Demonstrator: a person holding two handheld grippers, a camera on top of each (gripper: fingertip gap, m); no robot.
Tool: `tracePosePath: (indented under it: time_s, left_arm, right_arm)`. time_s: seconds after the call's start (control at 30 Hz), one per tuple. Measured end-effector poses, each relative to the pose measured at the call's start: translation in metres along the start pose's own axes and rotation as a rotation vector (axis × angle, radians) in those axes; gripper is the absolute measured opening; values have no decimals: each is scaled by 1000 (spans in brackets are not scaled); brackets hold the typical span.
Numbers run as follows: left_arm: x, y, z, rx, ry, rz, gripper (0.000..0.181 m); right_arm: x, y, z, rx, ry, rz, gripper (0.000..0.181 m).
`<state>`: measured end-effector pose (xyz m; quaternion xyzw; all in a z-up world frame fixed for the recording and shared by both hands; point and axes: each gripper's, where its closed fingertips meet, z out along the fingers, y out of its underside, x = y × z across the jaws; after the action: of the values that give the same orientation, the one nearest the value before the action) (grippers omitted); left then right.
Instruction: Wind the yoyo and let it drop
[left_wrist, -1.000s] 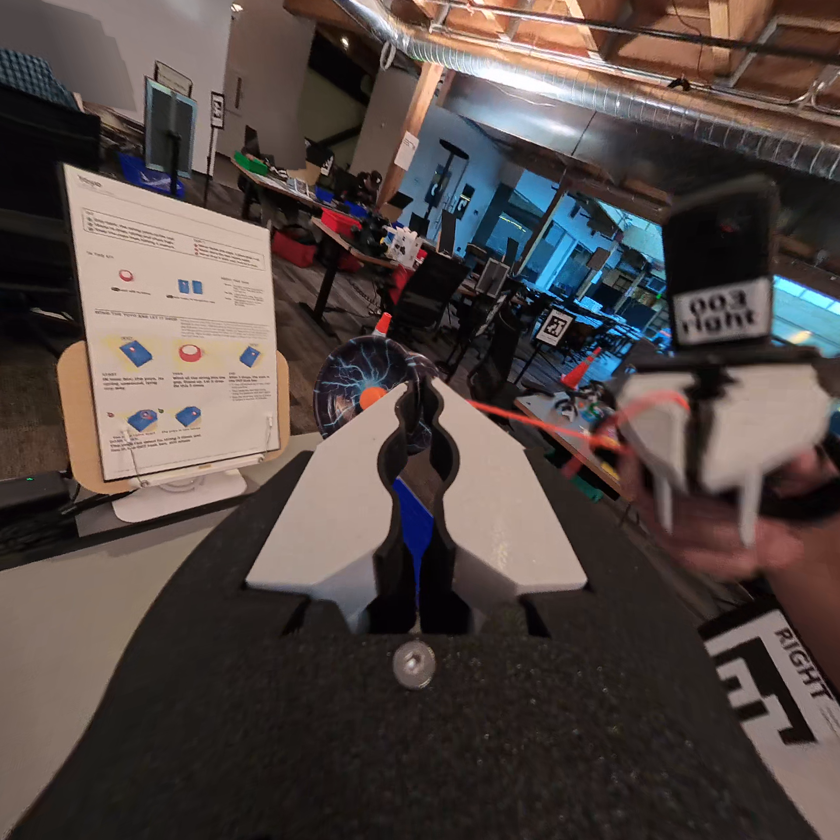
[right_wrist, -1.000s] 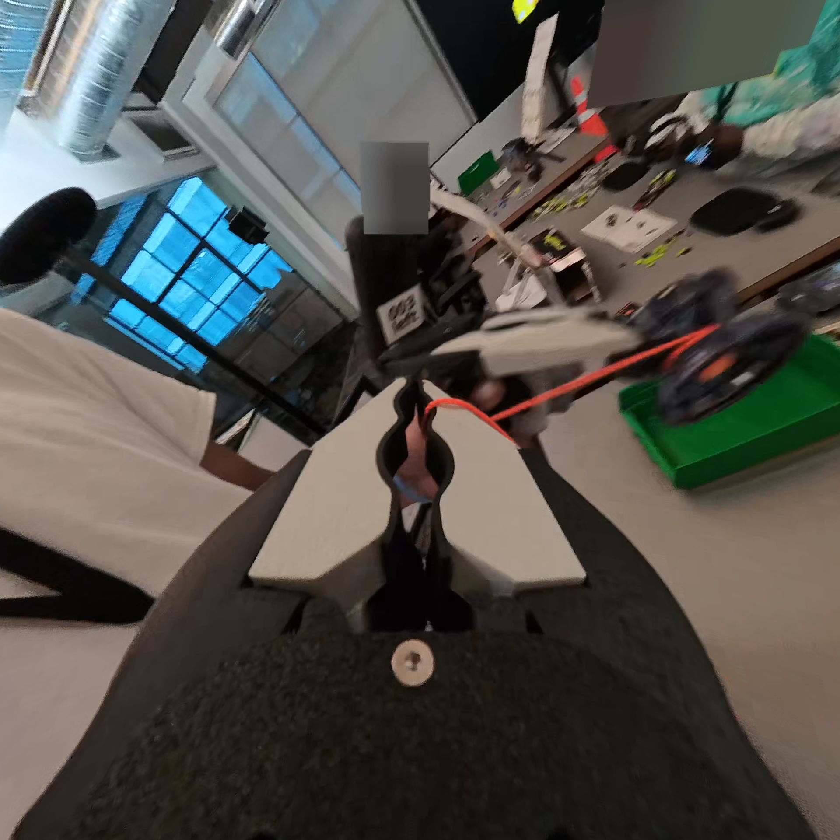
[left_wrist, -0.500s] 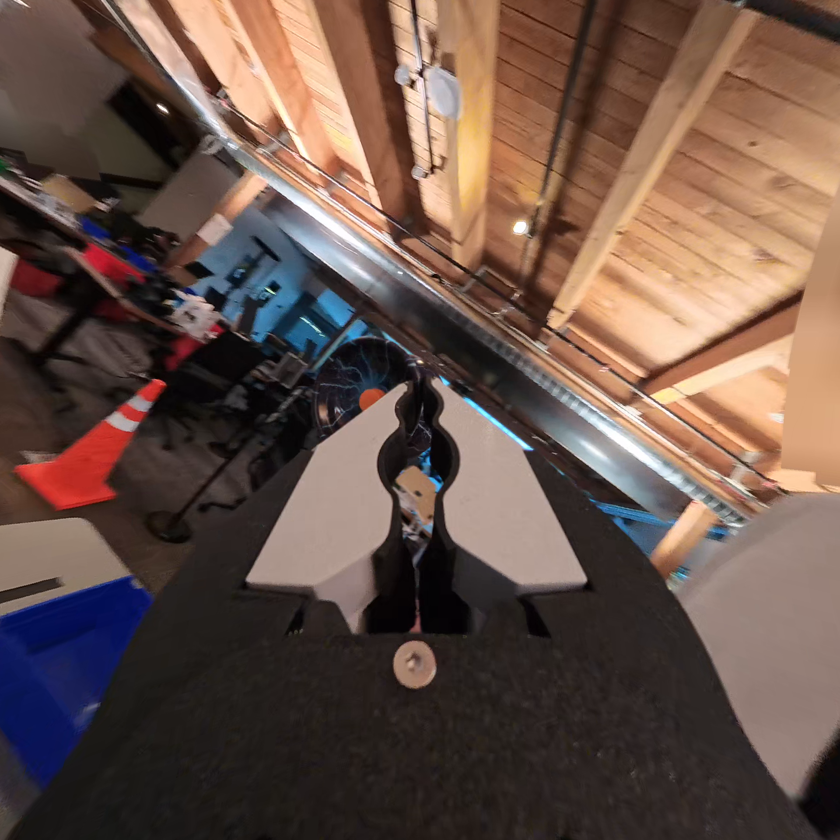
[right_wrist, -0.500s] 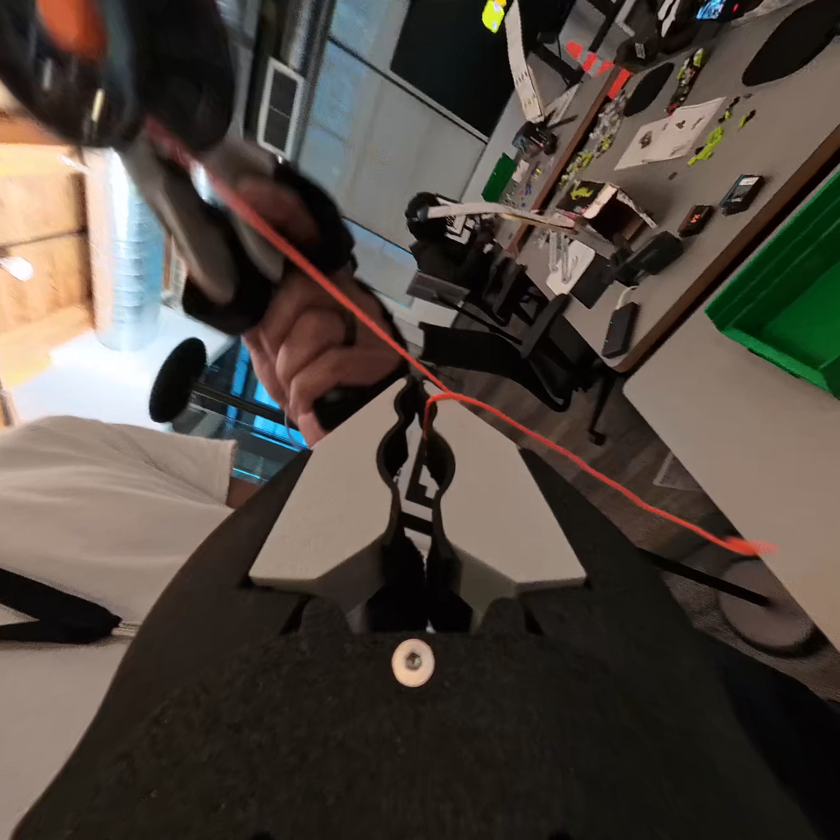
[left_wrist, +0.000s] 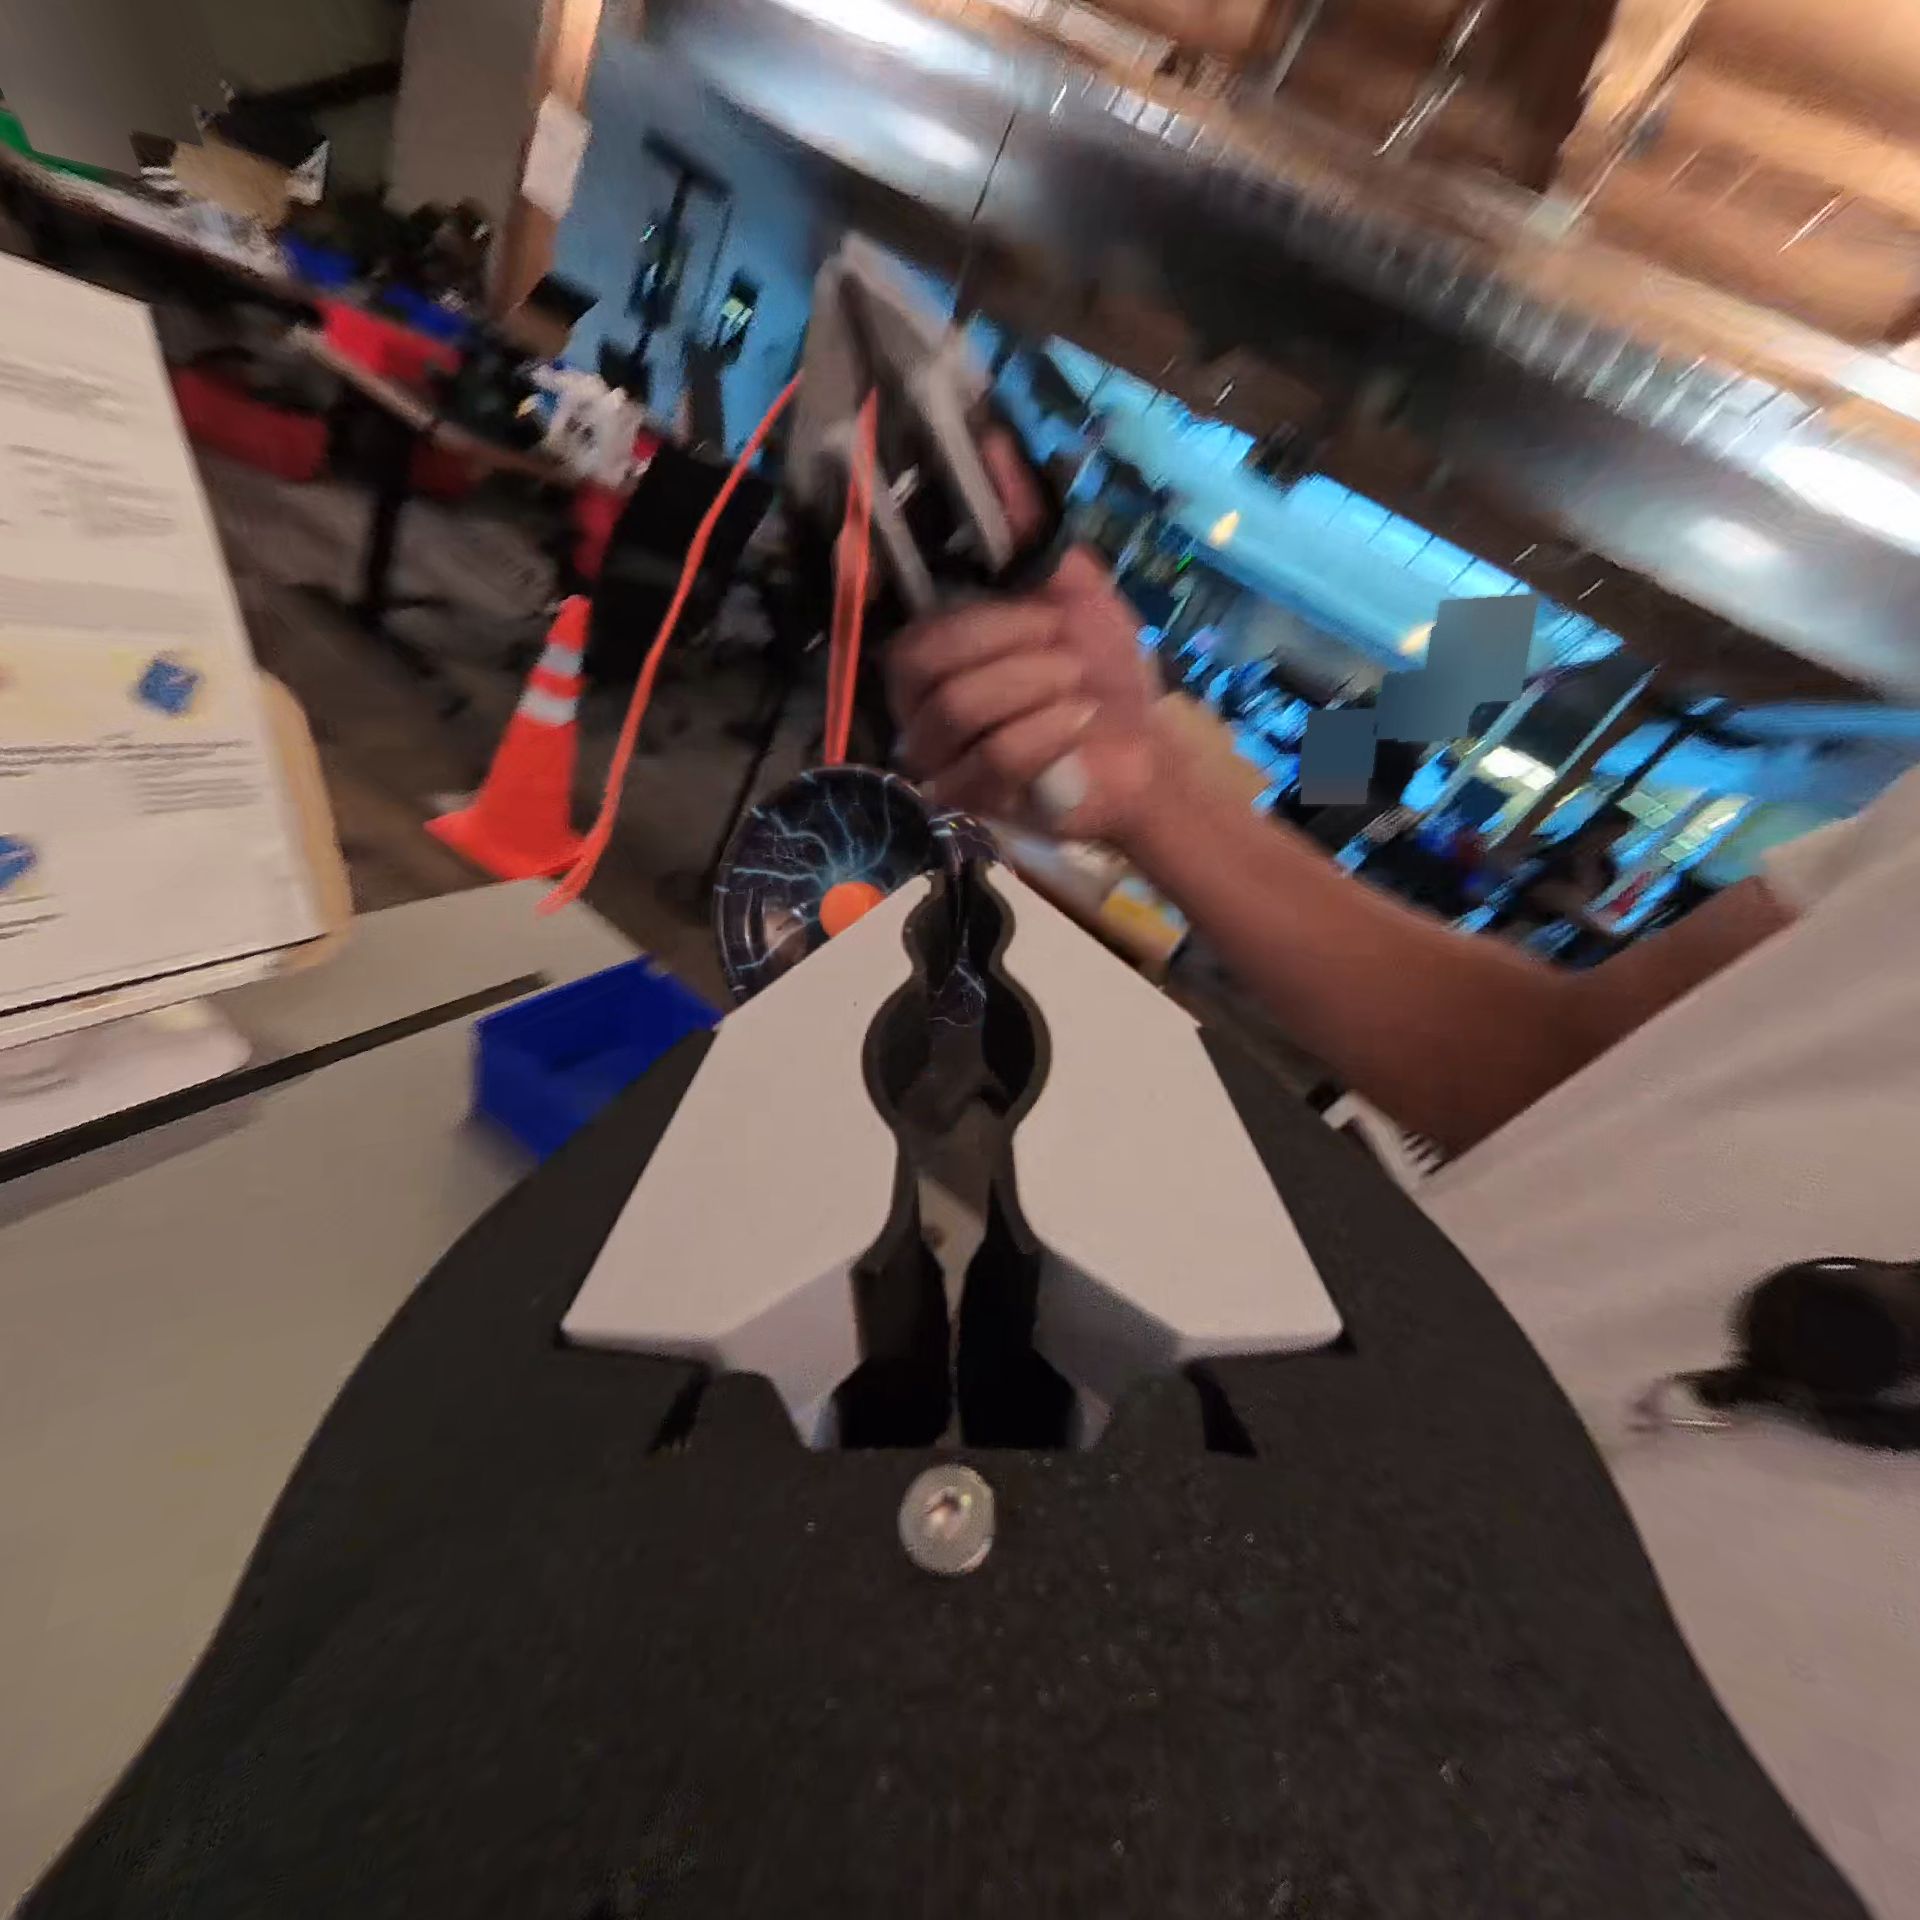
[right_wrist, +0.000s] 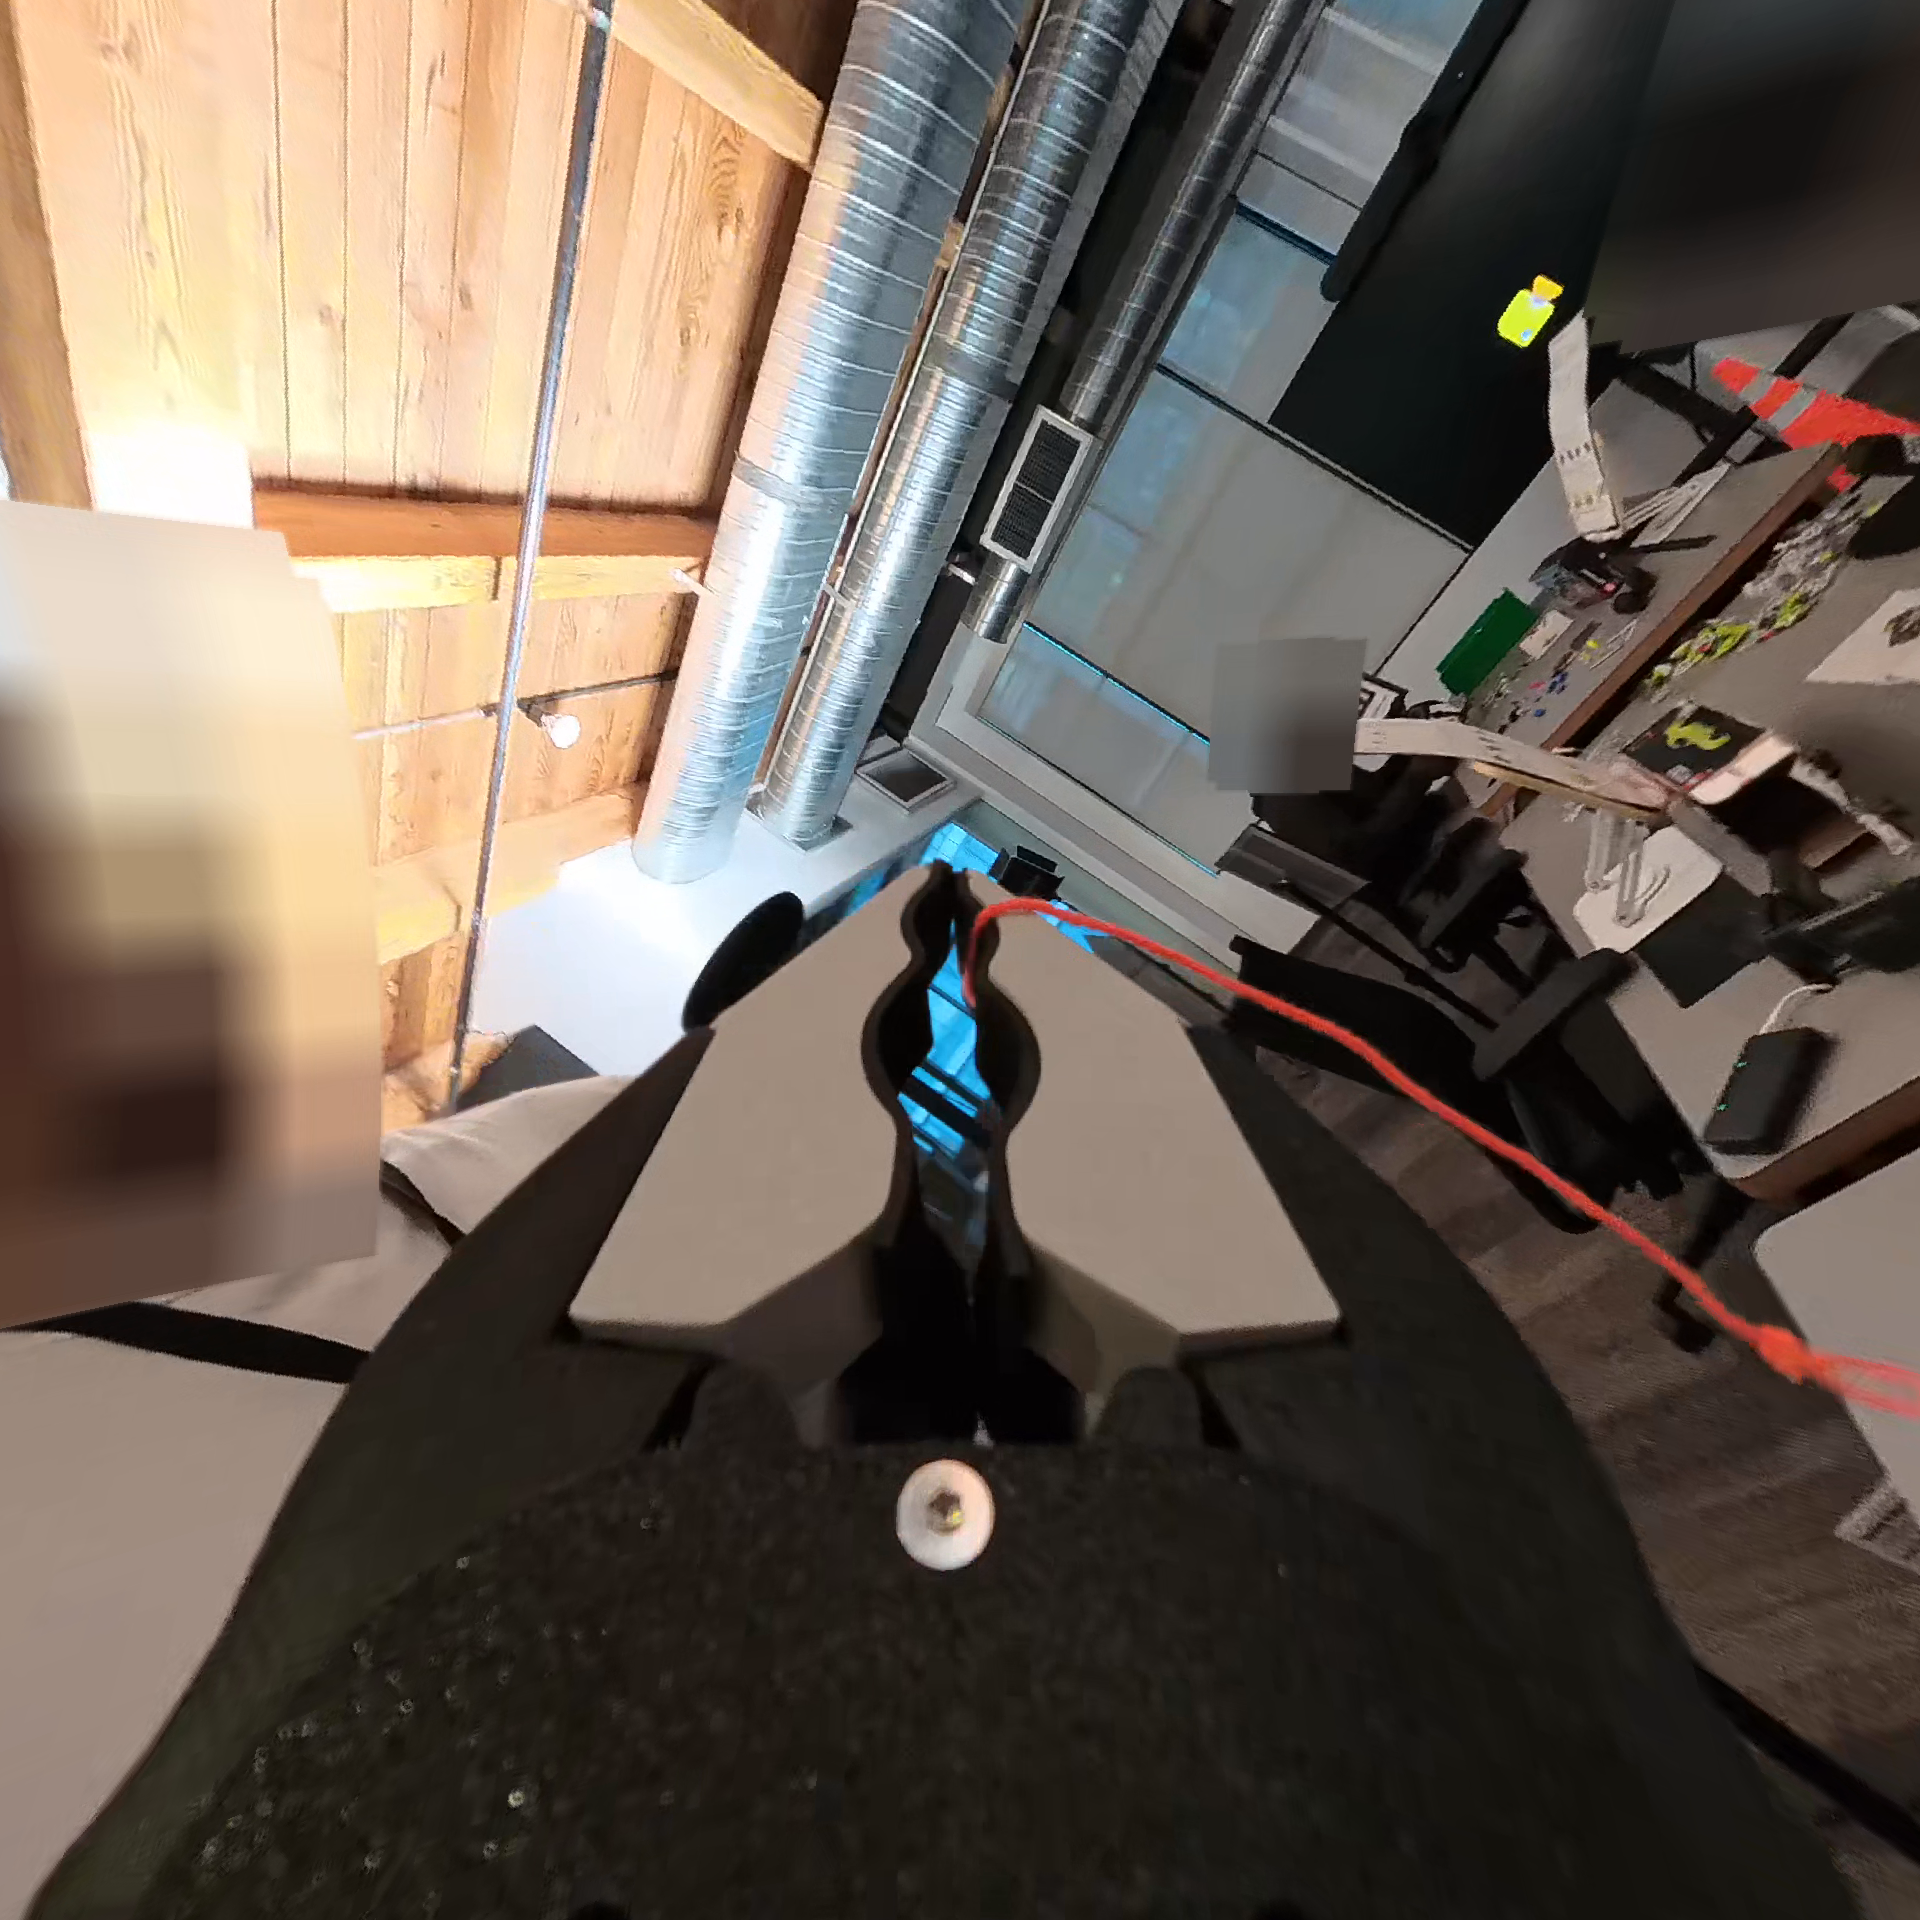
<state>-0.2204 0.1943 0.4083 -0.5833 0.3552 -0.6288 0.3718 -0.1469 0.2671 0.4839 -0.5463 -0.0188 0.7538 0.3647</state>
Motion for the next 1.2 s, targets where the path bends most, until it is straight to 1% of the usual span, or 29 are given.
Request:
tracePosePath:
  time_s: [0.07, 0.13, 0.2, 0.23, 0.27, 0.33, 0.4, 0.47, 0.53, 0.57, 0.63, 0.67, 0.73, 0.77, 0.83, 0.87, 0.9, 0.97, 1.0, 1.03, 1.07, 1.13, 1.2]
  left_arm:
    - [-18, 14, 7, -81, -89, 70, 0]
    - [-37, 23, 14, -148, -175, 139, 0]
    - [-62, 29, 18, -218, -292, 221, 0]
    - [-74, 28, 20, -228, -342, 235, 0]
    - [-85, 23, 21, -208, -378, 223, 0]
    - [-102, 5, 23, -120, -424, 148, 0]
    - [-116, -17, 24, -13, -448, 66, 0]
    - [-121, -42, 25, 101, -422, -16, 0]
    - [-114, -66, 28, 191, -330, -97, 0]
    - [-109, -77, 29, 228, -288, -123, 0]
    - [-97, -91, 32, 246, -229, -125, 0]
    - [-92, -95, 33, 240, -216, -110, 0]
    - [-80, -103, 34, 232, -197, -78, 0]
    - [-75, -107, 33, 234, -193, -65, 0]
    - [-67, -114, 32, 233, -183, -40, 0]
    - [-63, -118, 31, 232, -178, -29, 0]
    - [-58, -121, 31, 239, -170, -21, 0]
    - [-50, -127, 31, 257, -148, -13, 0]
    - [-47, -129, 32, 263, -140, -12, 0]
    - [-44, -130, 33, 269, -130, -12, 0]
    - [-41, -131, 33, 277, -119, -16, 0]
    - [-35, -130, 37, 282, -85, -36, 0]
    - [-26, -127, 41, 285, -45, -44, 0]
  right_arm:
    - [-16, 0, 9, -25, 14, -60, 0]
    - [-32, 3, 18, -41, 33, -119, 0]
    - [-50, 14, 28, -81, 42, -180, 0]
    - [-57, 20, 33, -102, 69, -225, 0]
    - [-63, 28, 37, -132, 91, -266, 0]
    - [-72, 48, 44, -192, 128, -326, 0]
    - [-69, 71, 46, -249, 170, -332, 0]
    - [-57, 99, 45, -316, 204, -306, 0]
    - [-32, 129, 40, -387, 257, -257, 0]
    - [-19, 142, 36, -413, 282, -218, 0]
    - [10, 165, 23, -473, 362, -180, 0]
    - [24, 170, 16, -486, 415, -192, 0]
    - [41, 169, 3, -448, 476, -216, 0]
    - [51, 168, -9, -432, 520, -230, 0]
    - [70, 175, -40, -410, 598, -215, 27]
    - [77, 182, -57, -386, 612, -180, 29]
    - [86, 188, -77, -355, 639, -117, 36]
    - [103, 203, -116, -317, 683, 53, 67]
    - [103, 207, -127, -291, 661, 132, 73]
    - [97, 203, -129, -234, 602, 197, 74]
    - [87, 192, -125, -166, 526, 241, 76]
    - [60, 157, -98, -42, 353, 271, 76]
    - [27, 116, -61, 73, 121, 351, 73]
